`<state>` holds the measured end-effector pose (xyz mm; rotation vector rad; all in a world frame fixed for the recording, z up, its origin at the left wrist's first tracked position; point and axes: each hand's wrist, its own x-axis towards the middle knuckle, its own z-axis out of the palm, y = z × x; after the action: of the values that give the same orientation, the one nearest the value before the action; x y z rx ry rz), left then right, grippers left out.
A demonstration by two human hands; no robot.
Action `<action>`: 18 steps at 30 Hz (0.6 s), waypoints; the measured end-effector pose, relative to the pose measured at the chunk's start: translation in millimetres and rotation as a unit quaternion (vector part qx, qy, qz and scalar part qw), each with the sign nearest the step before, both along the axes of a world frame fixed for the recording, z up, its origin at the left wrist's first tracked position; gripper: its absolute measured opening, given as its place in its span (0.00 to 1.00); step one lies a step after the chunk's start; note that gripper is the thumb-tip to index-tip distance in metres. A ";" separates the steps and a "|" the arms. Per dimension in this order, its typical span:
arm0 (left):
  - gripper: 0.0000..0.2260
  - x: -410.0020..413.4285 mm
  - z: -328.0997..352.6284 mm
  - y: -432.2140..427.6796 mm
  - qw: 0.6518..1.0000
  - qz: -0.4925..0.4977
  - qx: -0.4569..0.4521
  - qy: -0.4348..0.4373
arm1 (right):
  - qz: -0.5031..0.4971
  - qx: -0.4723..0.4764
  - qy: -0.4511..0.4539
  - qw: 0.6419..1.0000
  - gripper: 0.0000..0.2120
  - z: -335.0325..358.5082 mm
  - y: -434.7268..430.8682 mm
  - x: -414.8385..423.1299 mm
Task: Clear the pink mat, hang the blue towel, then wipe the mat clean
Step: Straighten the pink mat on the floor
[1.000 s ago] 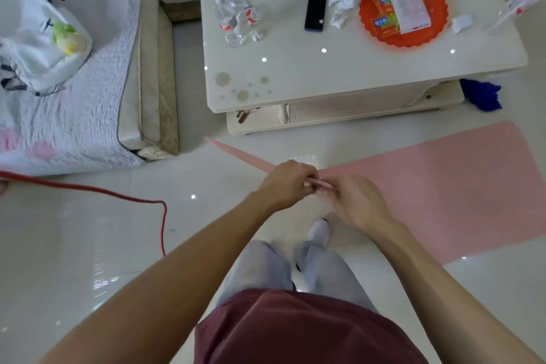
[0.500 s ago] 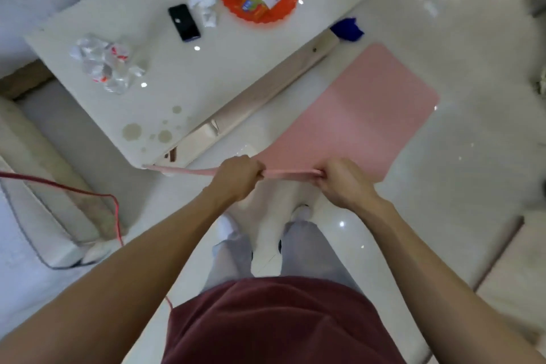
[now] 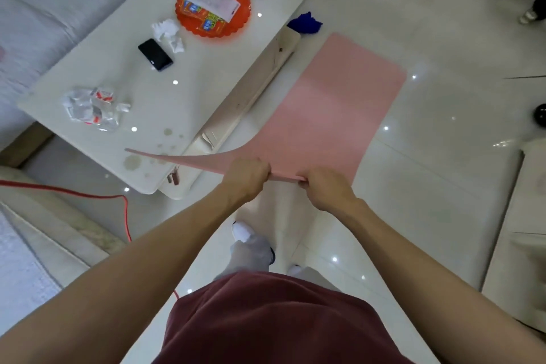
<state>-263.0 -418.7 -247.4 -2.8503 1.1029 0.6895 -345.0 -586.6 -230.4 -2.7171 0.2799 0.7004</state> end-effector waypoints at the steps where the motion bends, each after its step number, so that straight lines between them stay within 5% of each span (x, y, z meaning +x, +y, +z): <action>1: 0.10 -8.2 0.9 2.7 1.000 0.008 0.000 -0.007 | -0.005 0.008 -0.016 1.000 0.11 -1.1 2.1 -8.1; 7: 0.11 -65.9 1.5 28.3 0.996 0.056 -0.055 -0.037 | 0.010 0.039 -0.088 0.995 0.12 0.2 12.1 -62.9; 12: 0.11 -116.7 -0.8 53.0 0.988 0.144 -0.015 -0.060 | 0.011 0.052 -0.098 0.994 0.10 15.3 9.4 -107.8; 18: 0.11 -175.2 -2.4 68.0 0.992 0.118 0.012 -0.043 | 0.028 0.030 -0.072 0.997 0.11 21.9 14.5 -158.7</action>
<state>-438.2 -350.7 -249.8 -2.9865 0.7491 0.5752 -503.7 -572.1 -208.5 -2.7091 0.1462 0.5166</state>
